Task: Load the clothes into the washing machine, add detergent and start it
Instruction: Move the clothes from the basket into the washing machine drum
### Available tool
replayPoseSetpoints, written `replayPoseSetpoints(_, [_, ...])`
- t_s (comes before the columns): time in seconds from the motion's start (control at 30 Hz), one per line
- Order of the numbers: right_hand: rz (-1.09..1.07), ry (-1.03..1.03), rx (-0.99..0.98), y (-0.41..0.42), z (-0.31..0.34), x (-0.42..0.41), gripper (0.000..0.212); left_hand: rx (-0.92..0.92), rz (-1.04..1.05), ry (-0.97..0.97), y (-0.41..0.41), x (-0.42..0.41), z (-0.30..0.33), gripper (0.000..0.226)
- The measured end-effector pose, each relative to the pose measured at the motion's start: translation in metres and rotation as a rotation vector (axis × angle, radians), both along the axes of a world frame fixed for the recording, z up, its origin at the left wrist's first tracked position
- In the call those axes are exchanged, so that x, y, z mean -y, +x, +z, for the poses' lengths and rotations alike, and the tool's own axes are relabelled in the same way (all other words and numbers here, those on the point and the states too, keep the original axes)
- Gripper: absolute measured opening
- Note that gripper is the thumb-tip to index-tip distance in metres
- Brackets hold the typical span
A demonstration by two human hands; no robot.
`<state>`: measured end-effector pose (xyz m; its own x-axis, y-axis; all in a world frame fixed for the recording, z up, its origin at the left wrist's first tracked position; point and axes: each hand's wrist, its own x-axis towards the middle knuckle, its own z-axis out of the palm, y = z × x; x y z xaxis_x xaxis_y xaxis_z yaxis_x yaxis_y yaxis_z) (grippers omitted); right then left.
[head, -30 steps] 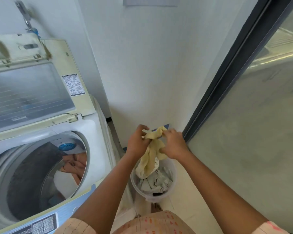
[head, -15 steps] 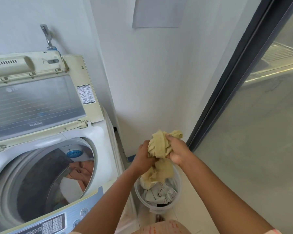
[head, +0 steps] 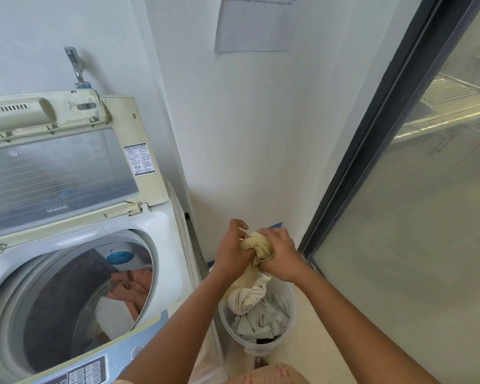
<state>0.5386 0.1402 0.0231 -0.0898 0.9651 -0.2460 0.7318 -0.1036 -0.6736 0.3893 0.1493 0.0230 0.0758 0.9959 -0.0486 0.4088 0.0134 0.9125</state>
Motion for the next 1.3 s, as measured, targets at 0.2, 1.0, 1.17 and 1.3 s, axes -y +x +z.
replayPoseSetpoints(0.2, [-0.083,0.119,-0.050,0.001,-0.003,-0.001,0.024,0.089,-0.060,-0.028,0.000,0.002,-0.010,0.038])
replayPoseSetpoints(1.0, [-0.303,-0.400,-1.147,0.030,-0.013,-0.027,0.101,0.976,0.202,-0.390,0.016,-0.029,0.037,0.034])
replayPoseSetpoints(1.17, [-0.271,-0.564,-1.217,0.019,-0.005,-0.059,0.086,0.977,0.236,-0.364,0.004,-0.037,0.039,0.038])
replayPoseSetpoints(1.3, [-0.231,-0.578,-1.213,-0.004,-0.006,-0.078,0.079,0.943,0.331,-0.311,-0.013,-0.025,0.027,0.042])
